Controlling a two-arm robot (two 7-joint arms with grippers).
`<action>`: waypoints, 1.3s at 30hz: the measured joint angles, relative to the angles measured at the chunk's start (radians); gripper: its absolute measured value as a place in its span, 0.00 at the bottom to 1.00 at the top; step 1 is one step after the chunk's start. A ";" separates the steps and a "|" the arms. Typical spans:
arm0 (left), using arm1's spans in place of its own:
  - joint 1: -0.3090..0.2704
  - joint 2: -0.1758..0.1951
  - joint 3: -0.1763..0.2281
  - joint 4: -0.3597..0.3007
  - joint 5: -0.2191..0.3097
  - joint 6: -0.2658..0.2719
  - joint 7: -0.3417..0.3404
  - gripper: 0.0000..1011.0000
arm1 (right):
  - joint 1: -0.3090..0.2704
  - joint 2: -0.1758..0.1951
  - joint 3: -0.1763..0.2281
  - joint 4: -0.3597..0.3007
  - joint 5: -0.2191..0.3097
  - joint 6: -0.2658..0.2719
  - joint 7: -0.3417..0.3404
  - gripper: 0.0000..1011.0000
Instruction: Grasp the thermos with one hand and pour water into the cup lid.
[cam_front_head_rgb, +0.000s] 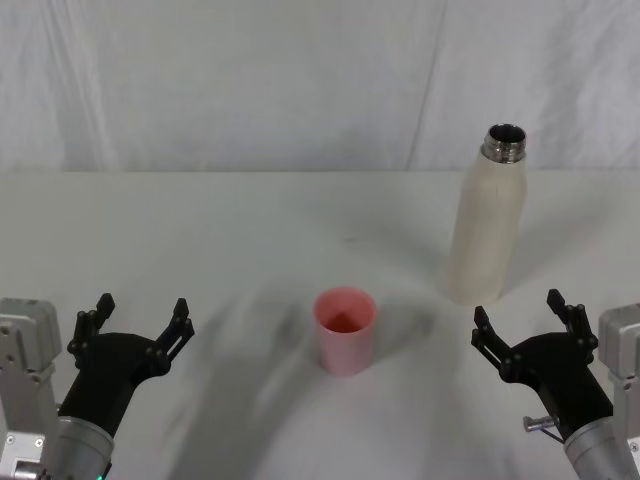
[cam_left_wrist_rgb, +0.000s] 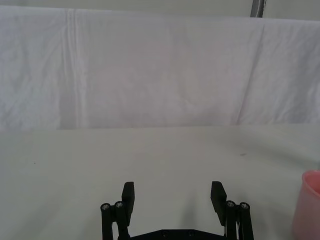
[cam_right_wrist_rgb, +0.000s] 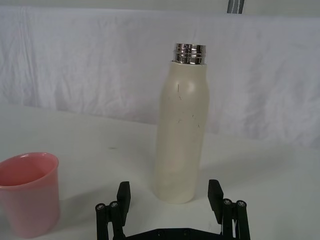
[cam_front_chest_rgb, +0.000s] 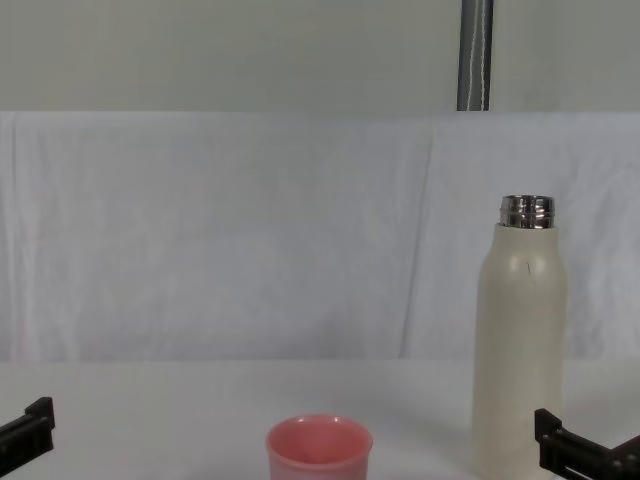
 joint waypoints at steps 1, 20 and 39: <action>0.000 0.000 0.000 0.000 0.000 0.000 0.000 0.99 | 0.000 0.000 0.000 0.000 0.000 0.000 0.000 0.99; 0.000 0.000 0.000 0.000 0.000 0.000 0.000 0.99 | 0.000 0.000 0.000 0.000 0.000 0.000 0.000 0.99; 0.000 0.000 0.000 0.000 0.000 0.000 0.000 0.99 | 0.000 0.000 0.000 0.000 0.000 0.000 0.000 0.99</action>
